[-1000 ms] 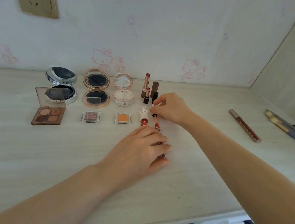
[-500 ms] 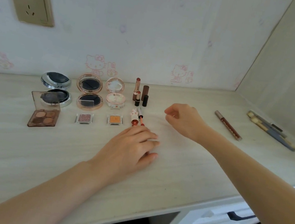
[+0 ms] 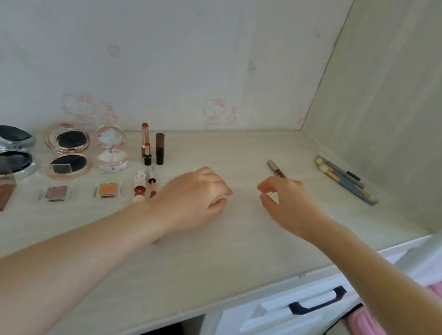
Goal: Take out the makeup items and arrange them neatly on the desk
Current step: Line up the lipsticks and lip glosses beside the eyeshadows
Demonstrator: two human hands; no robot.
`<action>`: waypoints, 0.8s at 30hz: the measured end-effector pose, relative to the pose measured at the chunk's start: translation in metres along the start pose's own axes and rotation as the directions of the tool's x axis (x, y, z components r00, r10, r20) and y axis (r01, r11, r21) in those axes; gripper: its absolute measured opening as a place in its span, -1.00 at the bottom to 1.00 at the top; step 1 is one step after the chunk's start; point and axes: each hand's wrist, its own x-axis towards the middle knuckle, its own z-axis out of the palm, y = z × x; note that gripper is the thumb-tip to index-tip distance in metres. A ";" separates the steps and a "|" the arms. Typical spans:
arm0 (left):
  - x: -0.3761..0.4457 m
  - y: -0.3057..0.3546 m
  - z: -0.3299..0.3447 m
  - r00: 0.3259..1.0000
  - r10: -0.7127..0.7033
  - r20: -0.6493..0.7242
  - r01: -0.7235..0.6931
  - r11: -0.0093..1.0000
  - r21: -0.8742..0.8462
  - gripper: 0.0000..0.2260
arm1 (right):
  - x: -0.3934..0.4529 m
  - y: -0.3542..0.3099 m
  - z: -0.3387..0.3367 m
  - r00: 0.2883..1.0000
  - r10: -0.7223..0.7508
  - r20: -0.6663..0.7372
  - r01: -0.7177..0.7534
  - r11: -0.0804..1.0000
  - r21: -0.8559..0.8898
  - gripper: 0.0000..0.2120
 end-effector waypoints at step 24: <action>0.179 -0.004 0.070 0.980 -0.042 0.195 0.038 0.999 0.025 -0.69 | 0.051 0.075 -0.004 0.964 0.264 -0.012 -0.263 0.953 -0.151 -0.80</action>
